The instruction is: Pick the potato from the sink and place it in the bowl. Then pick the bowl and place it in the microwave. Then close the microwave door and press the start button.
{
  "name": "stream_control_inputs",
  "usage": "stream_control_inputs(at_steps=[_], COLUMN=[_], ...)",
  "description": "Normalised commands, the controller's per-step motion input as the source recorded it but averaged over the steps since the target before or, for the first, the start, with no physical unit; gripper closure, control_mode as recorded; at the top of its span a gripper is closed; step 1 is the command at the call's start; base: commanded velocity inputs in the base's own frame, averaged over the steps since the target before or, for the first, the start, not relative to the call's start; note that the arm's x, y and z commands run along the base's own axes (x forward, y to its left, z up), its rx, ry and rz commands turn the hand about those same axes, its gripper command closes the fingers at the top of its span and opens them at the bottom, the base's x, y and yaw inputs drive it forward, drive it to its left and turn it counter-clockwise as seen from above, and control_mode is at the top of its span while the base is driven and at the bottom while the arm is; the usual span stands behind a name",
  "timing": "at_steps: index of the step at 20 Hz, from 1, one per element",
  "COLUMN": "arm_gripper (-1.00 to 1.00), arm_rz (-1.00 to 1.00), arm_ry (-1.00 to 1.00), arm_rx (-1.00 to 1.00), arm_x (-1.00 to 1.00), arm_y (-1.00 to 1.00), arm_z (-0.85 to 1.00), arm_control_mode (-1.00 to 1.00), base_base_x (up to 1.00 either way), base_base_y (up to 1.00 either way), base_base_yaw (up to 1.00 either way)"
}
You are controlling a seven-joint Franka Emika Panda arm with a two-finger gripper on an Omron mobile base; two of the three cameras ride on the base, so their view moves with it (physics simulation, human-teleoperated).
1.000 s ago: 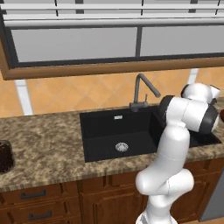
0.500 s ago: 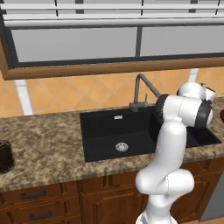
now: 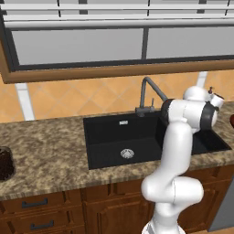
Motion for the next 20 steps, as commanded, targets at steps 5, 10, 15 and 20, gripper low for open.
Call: stream_control_inputs(at_steps=[5,10,15,20], arm_gripper=[-1.0,-1.0,-1.0,-1.0], arm_rz=[0.0,0.0,0.0,0.0], arm_ry=[-0.01,0.0,0.0,0.0], arm_rx=[-0.01,0.0,0.0,-0.01], arm_x=[0.4,0.43,0.35,0.3], arm_y=[-0.09,-0.07,-0.11,-0.11], arm_z=[-0.26,-0.33,-0.29,-0.31], arm_control_mode=[-1.0,-1.0,-1.0,-1.0], base_base_x=[0.0,0.0,0.0,0.0], base_base_y=[0.0,0.0,0.0,0.0], base_base_yaw=[0.0,0.0,0.0,0.0])
